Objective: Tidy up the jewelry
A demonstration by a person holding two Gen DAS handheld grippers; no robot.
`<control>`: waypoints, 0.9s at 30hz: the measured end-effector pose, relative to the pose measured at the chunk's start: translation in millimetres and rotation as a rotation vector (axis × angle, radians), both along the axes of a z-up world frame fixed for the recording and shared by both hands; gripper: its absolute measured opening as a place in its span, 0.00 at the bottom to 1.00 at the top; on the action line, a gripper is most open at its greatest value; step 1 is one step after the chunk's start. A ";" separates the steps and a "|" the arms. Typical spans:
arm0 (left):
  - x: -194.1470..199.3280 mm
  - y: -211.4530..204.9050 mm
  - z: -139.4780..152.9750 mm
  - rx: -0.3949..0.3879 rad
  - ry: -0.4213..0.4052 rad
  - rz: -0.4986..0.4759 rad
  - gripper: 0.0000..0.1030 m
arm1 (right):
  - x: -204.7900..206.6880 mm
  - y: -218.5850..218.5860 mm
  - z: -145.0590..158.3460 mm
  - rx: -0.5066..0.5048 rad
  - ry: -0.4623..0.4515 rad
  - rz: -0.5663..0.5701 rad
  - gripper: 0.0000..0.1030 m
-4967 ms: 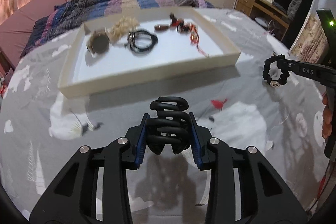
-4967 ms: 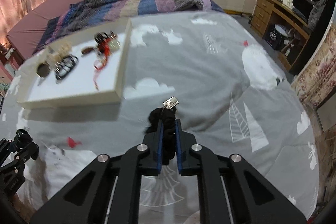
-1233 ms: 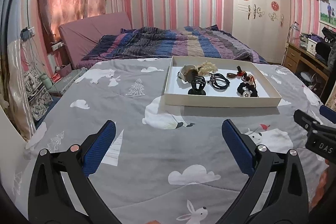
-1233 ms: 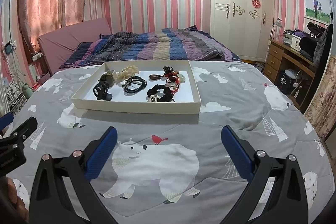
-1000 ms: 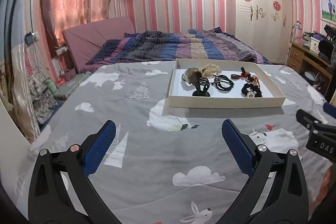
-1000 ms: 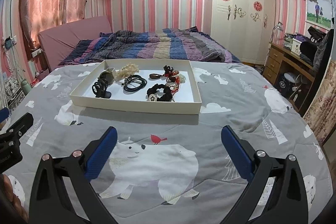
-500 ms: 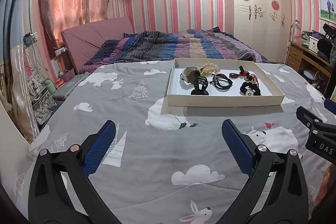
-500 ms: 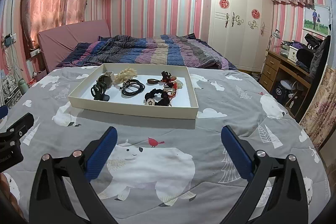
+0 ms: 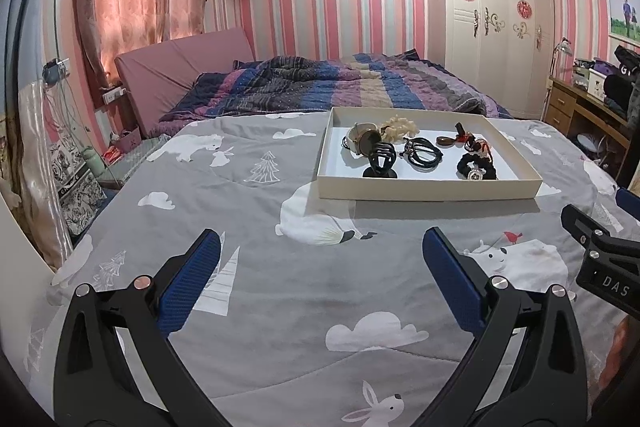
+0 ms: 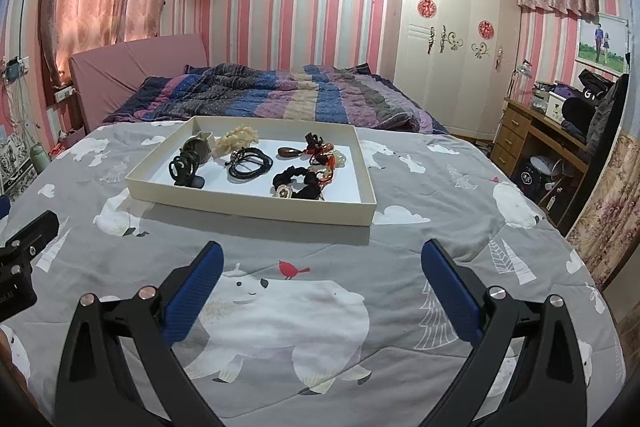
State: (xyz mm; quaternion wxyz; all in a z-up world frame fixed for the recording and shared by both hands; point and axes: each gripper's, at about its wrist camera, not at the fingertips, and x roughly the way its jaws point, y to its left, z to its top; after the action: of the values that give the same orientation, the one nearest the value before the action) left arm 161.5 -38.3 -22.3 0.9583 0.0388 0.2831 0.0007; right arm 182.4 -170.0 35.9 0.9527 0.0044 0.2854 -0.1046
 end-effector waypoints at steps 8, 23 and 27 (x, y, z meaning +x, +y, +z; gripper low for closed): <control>0.4 1.4 0.1 -0.003 0.004 -0.004 0.97 | 1.9 -0.5 -3.0 0.006 0.010 -0.005 0.96; 3.9 2.6 -3.2 -0.009 0.022 -0.002 0.97 | 1.7 -1.6 -4.5 -0.001 0.013 -0.010 0.96; 4.0 3.0 -3.2 -0.009 0.022 0.001 0.97 | 1.2 -2.3 -4.0 0.001 0.011 -0.012 0.96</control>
State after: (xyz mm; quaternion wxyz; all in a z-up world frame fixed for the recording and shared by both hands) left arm 165.5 -35.3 -25.5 0.9553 0.0341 0.2936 -0.0007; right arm 183.7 -172.3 31.9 0.9504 0.0058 0.2906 -0.1104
